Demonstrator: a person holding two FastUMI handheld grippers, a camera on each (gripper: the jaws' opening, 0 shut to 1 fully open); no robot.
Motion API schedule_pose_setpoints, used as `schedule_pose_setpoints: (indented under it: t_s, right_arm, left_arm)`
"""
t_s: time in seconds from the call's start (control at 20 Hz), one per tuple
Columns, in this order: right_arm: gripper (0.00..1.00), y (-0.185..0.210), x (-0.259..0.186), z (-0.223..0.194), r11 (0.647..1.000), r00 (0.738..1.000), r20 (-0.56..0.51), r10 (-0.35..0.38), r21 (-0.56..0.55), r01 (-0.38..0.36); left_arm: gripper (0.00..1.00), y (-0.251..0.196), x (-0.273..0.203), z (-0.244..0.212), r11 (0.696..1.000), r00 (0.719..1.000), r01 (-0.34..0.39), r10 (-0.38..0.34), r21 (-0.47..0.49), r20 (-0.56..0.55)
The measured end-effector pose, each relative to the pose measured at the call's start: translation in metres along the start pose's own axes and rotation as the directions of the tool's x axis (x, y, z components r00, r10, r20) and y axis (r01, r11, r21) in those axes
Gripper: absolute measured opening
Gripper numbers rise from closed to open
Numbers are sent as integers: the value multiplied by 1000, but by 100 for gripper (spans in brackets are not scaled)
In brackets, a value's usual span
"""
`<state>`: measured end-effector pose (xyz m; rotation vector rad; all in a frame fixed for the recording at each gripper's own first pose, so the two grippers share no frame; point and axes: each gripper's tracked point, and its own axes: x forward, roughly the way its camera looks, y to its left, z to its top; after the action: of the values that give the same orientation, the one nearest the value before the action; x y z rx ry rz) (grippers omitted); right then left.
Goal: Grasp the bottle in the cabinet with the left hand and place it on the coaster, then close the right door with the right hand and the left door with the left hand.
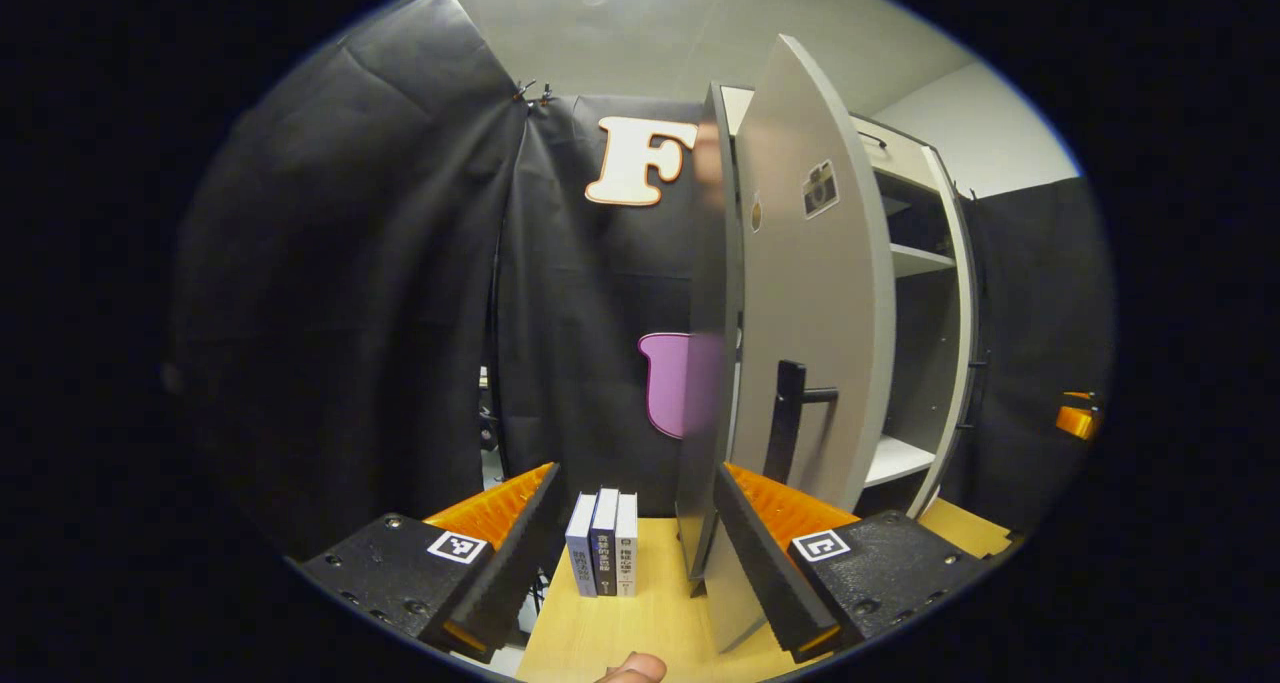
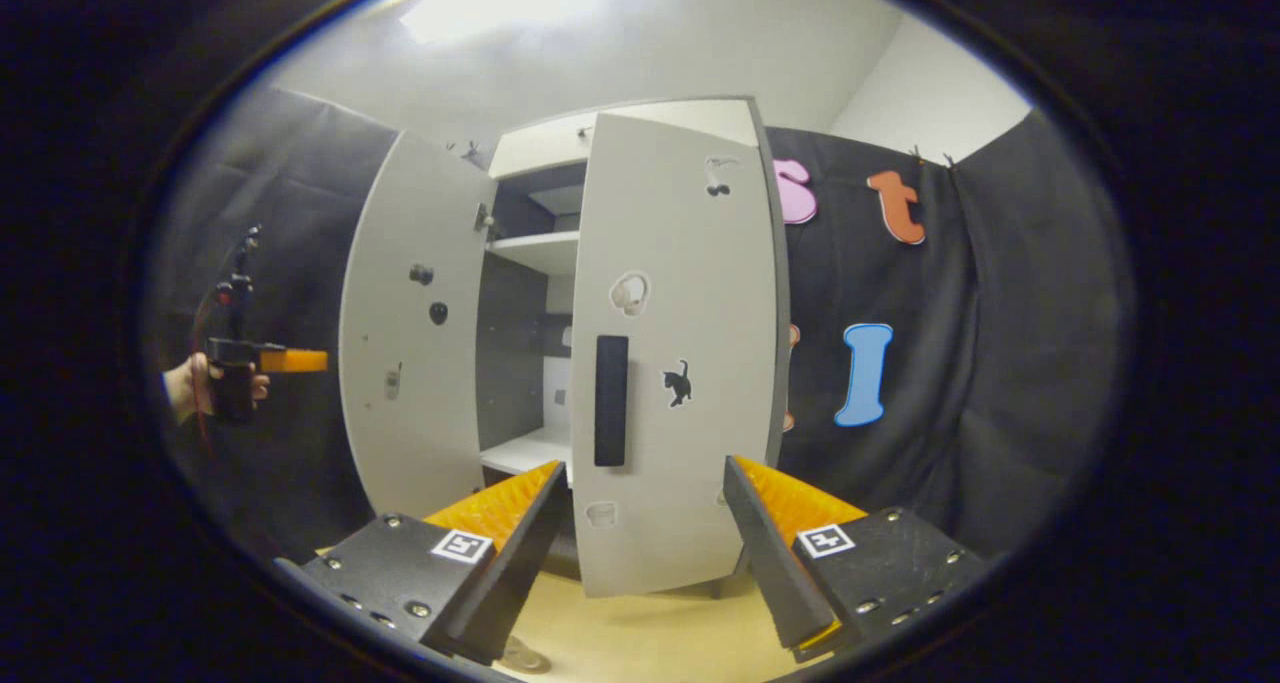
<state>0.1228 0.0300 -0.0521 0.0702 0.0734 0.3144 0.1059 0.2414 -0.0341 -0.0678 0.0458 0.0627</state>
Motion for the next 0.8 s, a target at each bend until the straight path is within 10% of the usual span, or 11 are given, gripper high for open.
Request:
schedule_pose_setpoints:
  t_s: [0.8]
  right_arm:
    - [93, -41, -156, -35, 990, 990, -11, -144, -6, 144]
  left_arm:
    - [93, -45, 37, -7, 997, 990, -41, 30, -71, -141]
